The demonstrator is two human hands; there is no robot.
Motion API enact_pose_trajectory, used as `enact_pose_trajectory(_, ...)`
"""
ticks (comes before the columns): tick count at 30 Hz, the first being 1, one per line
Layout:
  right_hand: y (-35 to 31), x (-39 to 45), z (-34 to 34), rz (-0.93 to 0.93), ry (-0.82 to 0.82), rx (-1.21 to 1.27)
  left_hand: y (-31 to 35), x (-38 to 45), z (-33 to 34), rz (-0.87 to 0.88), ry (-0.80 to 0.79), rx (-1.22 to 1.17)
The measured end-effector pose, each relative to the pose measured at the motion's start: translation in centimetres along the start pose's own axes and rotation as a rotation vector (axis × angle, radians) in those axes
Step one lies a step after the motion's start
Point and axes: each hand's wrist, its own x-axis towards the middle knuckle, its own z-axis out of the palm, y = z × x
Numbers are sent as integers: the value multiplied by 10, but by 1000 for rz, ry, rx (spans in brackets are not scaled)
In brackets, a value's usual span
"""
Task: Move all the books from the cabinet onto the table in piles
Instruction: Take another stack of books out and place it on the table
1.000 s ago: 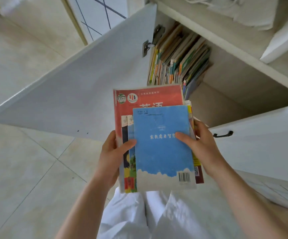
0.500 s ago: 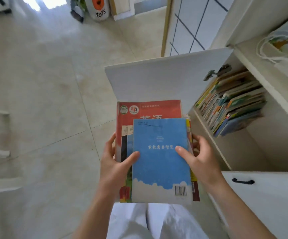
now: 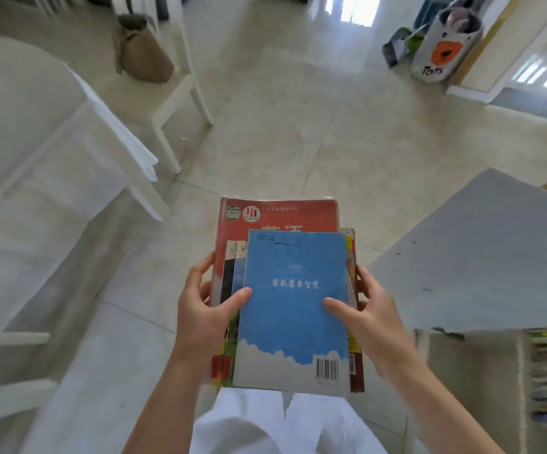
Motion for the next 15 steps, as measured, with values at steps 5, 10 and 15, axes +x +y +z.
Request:
enact_pose_trajectory(5,-34,19,122,-18,-220,-98,-6,11,-119,-32,213,-87)
enact_pose_trajectory(10,-52,23,251,5,-379,-175,-23,17,-233,-59,419,-113)
enact_pose_trajectory(15,-65,19,352,19,-489,-259,-33,17,-312,-105,589,-120)
